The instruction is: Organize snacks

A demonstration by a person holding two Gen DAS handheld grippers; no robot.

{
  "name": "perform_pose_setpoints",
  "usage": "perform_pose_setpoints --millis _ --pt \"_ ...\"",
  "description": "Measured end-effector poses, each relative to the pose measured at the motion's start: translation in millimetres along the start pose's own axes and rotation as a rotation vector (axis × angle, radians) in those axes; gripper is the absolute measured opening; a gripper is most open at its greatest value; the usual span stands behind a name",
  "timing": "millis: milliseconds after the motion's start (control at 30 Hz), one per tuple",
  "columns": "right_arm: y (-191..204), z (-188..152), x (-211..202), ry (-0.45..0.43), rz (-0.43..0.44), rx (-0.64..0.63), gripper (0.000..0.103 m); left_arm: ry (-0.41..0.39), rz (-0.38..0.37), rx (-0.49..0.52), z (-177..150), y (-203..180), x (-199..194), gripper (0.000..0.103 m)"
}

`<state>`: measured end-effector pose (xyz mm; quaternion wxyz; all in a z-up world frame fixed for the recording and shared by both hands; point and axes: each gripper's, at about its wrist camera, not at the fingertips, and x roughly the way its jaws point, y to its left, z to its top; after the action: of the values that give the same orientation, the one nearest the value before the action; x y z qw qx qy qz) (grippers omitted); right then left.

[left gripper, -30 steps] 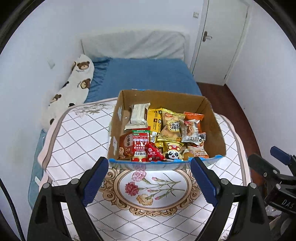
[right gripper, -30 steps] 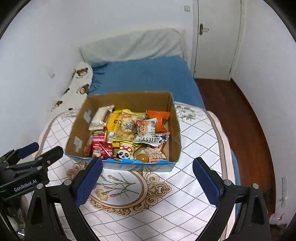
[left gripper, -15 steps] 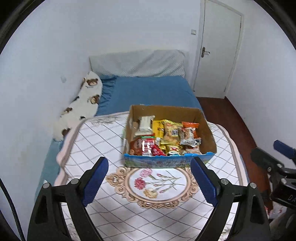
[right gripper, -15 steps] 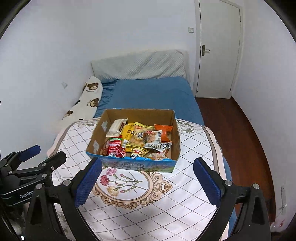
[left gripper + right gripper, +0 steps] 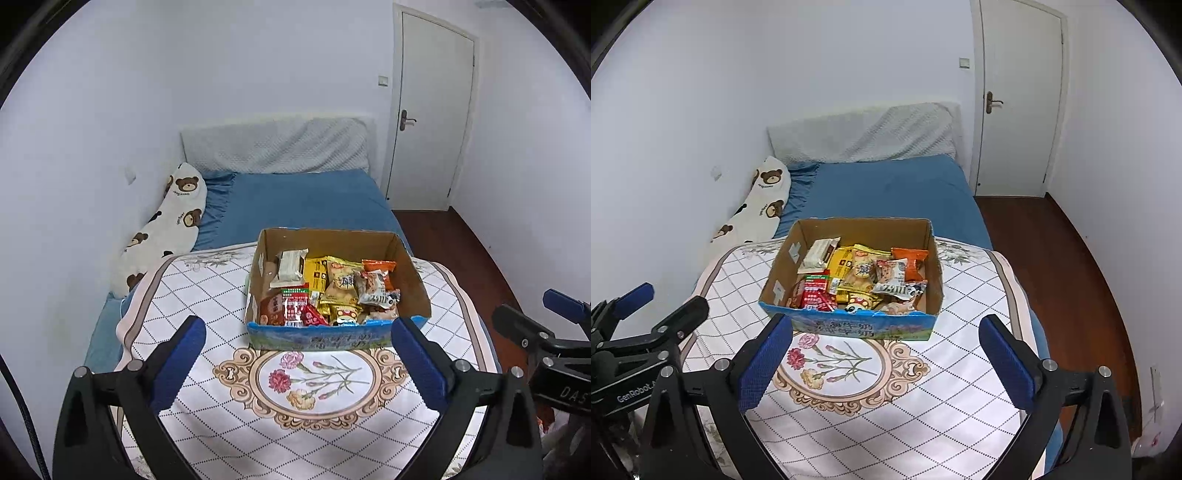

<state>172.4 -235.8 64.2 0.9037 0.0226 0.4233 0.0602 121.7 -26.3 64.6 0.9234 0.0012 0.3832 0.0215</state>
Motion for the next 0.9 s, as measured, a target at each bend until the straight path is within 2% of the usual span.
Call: perform_pose_setpoints --millis 467,900 --pt "-9.7 3.1 68.7 0.003 -0.041 0.004 0.103 0.066 0.062 0.012 2.9 -5.4 67.0 0.103" --pt "-11.5 7.9 103.0 0.030 -0.065 -0.003 0.103 0.089 0.087 0.002 1.8 -4.9 94.4 0.103"
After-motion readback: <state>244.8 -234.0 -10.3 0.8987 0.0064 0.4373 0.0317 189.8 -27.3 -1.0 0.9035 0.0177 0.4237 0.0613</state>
